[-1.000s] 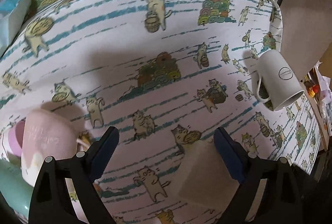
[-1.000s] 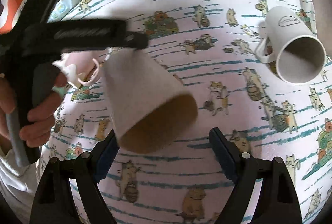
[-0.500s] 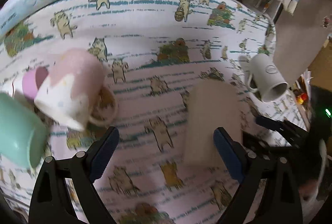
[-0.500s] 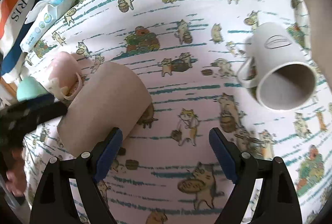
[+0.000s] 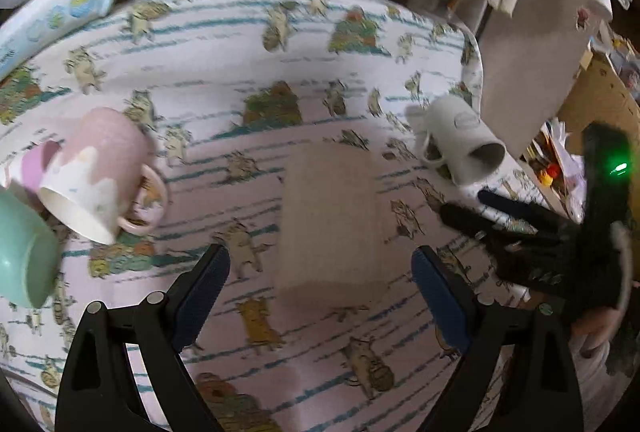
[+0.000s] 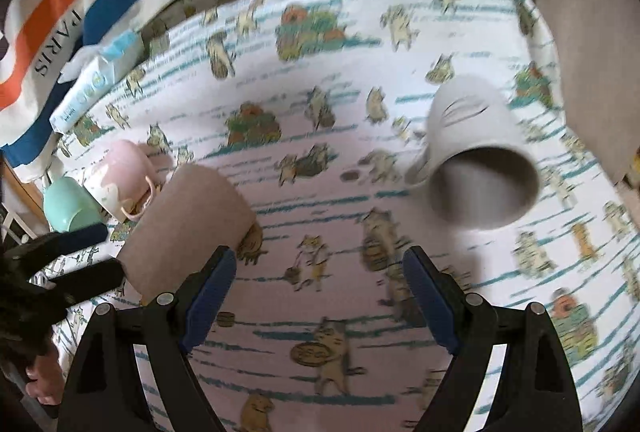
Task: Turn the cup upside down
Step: 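Grasp the tan cup with the left tool while the right tool releases it, then lower the tan cup with the left tool, rim down, onto the cloth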
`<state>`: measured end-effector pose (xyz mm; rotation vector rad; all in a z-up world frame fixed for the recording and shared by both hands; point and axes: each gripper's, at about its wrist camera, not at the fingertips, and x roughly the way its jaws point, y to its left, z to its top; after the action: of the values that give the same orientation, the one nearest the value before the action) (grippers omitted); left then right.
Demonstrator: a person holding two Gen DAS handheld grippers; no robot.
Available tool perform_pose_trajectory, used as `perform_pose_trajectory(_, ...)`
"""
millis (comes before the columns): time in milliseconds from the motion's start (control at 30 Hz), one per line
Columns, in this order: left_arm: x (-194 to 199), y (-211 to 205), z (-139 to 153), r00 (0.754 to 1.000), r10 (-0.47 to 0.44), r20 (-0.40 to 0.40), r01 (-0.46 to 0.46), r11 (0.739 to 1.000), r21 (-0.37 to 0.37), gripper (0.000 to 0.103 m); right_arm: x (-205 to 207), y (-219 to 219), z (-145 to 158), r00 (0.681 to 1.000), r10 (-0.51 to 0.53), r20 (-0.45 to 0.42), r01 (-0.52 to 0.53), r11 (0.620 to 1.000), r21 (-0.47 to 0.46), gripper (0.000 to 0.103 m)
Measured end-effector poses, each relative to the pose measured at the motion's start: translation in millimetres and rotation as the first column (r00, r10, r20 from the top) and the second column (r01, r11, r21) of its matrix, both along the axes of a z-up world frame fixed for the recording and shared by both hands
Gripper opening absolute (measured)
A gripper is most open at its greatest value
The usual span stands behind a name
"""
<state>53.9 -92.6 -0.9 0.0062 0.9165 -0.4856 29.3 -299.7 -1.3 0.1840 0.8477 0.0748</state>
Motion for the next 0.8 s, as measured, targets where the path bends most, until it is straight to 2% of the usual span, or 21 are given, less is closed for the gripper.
perform_pose_trajectory(167,5.2,-15.9,-22.8,0.998,-0.004,-0.059,0.006,1.000,0.030,0.091,-8.4,-9.1,6.2,1.000,-0.002,0.022,0.003,1.000,-0.018,0.087)
perform_pose_trajectory(333,6.5,-24.8,-33.1,0.998,0.001,-0.069,0.004,0.998,0.064,0.090,-6.2,-11.2,0.4,1.000,0.000,0.008,0.000,1.000,-0.006,0.087)
perform_pose_trajectory(433,8.5,-25.6,-37.0,0.996,0.023,-0.088,-0.015,0.995,0.094,0.069,-6.1,-10.3,-2.6,1.000,0.007,0.003,-0.007,1.000,-0.004,0.087)
perform_pose_trajectory(533,7.4,-21.8,-37.8,0.995,0.039,-0.092,-0.031,0.996,0.081,0.067,-5.7,-9.1,-3.1,1.000,0.011,0.003,-0.011,1.000,-0.011,0.087)
perform_pose_trajectory(800,-7.7,-8.7,-8.8,0.994,0.104,0.016,-0.105,0.993,0.052,0.066,-5.5,-9.8,2.4,1.000,0.020,0.009,-0.020,1.000,0.022,0.087)
